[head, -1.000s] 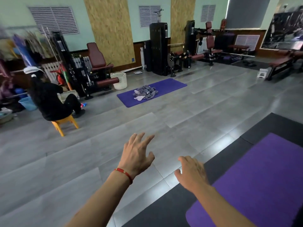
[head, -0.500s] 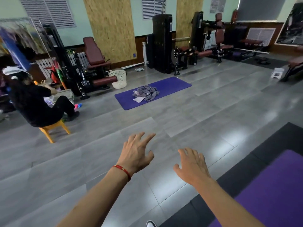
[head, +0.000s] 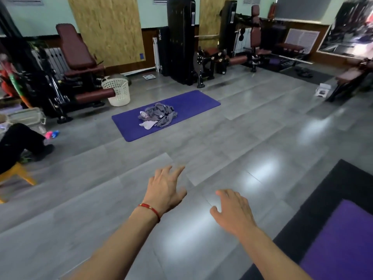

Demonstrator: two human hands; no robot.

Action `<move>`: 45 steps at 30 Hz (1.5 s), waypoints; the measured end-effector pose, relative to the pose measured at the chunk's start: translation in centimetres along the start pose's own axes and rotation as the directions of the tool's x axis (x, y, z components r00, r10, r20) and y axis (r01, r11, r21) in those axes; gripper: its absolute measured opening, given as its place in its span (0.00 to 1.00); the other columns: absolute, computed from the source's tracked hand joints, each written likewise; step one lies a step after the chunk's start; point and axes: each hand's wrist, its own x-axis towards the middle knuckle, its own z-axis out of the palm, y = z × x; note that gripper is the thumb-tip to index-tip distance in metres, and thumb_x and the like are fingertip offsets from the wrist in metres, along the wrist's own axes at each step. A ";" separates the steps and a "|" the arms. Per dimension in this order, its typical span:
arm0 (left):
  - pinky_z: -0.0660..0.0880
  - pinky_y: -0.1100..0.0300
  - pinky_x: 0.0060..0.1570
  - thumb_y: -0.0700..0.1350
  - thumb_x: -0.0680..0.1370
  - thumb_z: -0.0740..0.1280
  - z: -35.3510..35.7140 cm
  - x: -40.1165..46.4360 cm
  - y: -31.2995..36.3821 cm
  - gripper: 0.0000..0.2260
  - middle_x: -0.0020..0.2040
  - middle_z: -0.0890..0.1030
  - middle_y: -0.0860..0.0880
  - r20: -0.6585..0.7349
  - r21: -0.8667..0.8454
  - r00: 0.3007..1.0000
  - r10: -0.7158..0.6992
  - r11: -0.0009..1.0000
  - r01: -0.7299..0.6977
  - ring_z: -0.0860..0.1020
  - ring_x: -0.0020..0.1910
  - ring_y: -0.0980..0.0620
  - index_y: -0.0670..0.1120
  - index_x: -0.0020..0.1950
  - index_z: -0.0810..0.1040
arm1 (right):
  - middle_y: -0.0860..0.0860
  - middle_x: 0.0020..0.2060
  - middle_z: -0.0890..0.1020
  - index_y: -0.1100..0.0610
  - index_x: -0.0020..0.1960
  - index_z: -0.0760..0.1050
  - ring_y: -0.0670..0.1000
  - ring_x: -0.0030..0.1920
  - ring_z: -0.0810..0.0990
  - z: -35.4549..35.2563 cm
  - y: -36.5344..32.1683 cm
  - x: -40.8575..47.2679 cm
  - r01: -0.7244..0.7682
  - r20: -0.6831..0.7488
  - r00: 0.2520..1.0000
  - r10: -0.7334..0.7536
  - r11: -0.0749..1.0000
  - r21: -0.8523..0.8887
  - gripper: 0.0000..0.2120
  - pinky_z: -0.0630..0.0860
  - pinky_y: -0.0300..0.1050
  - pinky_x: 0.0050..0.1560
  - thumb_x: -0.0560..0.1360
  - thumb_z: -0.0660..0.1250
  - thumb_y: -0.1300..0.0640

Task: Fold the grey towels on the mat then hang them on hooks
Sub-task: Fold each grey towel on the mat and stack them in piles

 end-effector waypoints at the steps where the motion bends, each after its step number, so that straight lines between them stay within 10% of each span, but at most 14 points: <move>1: 0.68 0.45 0.68 0.58 0.72 0.61 0.3 2.3 -0.3 0.33 0.74 0.68 0.44 0.005 -0.019 1.000 -0.002 1.000 0.002 0.66 0.72 0.41 0.58 0.78 0.61 | 0.48 0.66 0.74 0.49 0.73 0.66 0.52 0.67 0.71 0.1 0.3 2.3 -0.008 0.006 1.000 0.008 1.000 -0.002 0.25 0.66 0.49 0.68 0.79 0.59 0.42; 21: 0.70 0.46 0.66 0.67 0.65 0.53 1.4 50.3 -3.7 0.43 0.72 0.71 0.49 -0.111 -0.164 0.958 -0.265 0.956 0.245 0.68 0.70 0.44 0.56 0.80 0.61 | 0.53 0.66 0.73 0.52 0.72 0.68 0.57 0.68 0.72 -8.2 7.8 57.7 0.153 0.179 0.973 -0.148 0.988 -0.015 0.25 0.70 0.51 0.66 0.78 0.61 0.44; 31: 0.63 0.50 0.73 0.65 0.68 0.58 5.6 77.2 -11.8 0.42 0.76 0.66 0.48 0.079 -0.344 0.953 -0.293 0.889 0.302 0.64 0.73 0.44 0.52 0.80 0.58 | 0.55 0.66 0.74 0.53 0.71 0.69 0.57 0.67 0.74 -9.6 7.6 83.4 -0.014 0.209 0.978 0.022 0.999 -0.041 0.24 0.72 0.49 0.65 0.80 0.60 0.44; 39: 0.67 0.45 0.70 0.66 0.65 0.52 4.1 98.2 -15.6 0.43 0.75 0.67 0.48 0.117 -0.212 0.969 -0.217 0.948 0.238 0.64 0.72 0.43 0.51 0.78 0.63 | 0.56 0.64 0.76 0.54 0.69 0.72 0.57 0.66 0.76 -10.3 8.4 101.3 -0.197 0.327 0.935 0.135 0.967 0.164 0.21 0.69 0.45 0.66 0.79 0.65 0.47; 45: 0.76 0.46 0.50 0.50 0.69 0.63 5.9 112.6 -18.1 0.27 0.63 0.78 0.47 -0.025 0.082 0.995 -0.101 0.991 0.103 0.76 0.60 0.42 0.48 0.69 0.74 | 0.55 0.67 0.74 0.54 0.72 0.70 0.55 0.68 0.74 -8.8 11.4 117.6 -0.188 0.420 0.905 0.068 0.949 0.252 0.24 0.68 0.44 0.70 0.78 0.64 0.49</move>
